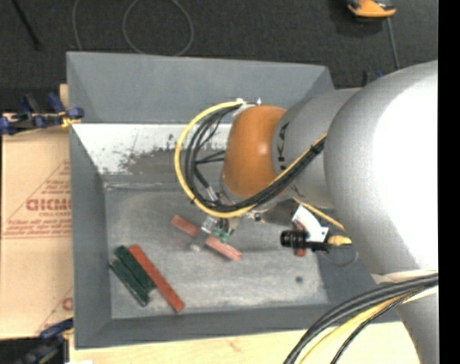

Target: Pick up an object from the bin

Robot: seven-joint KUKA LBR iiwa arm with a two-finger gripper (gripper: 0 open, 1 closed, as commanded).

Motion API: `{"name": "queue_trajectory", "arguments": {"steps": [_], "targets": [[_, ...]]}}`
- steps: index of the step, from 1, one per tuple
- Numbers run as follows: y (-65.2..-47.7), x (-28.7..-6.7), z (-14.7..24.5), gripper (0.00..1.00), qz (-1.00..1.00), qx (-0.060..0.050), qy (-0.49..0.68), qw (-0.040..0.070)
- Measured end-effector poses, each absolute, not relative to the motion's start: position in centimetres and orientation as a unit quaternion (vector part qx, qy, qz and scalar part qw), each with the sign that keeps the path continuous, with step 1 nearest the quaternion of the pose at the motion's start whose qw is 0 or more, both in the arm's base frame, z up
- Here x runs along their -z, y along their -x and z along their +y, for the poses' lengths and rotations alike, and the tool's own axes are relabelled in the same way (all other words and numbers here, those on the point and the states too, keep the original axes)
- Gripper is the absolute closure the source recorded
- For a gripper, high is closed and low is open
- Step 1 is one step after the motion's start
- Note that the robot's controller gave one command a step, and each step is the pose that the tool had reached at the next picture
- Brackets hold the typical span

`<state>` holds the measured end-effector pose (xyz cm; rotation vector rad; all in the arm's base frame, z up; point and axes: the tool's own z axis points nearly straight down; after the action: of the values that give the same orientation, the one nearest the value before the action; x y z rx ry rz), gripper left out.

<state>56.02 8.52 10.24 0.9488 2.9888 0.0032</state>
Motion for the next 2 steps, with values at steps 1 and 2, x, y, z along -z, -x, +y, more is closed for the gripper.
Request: {"name": "queue_trajectory", "arguments": {"steps": [1,2], "targets": [[-56.2,-13.5,8.4,1.0,0.954,-0.001,-0.3,0.004],[-56.4,-17.7,8.4,1.0,0.955,-0.002,-0.296,0.004]]}}
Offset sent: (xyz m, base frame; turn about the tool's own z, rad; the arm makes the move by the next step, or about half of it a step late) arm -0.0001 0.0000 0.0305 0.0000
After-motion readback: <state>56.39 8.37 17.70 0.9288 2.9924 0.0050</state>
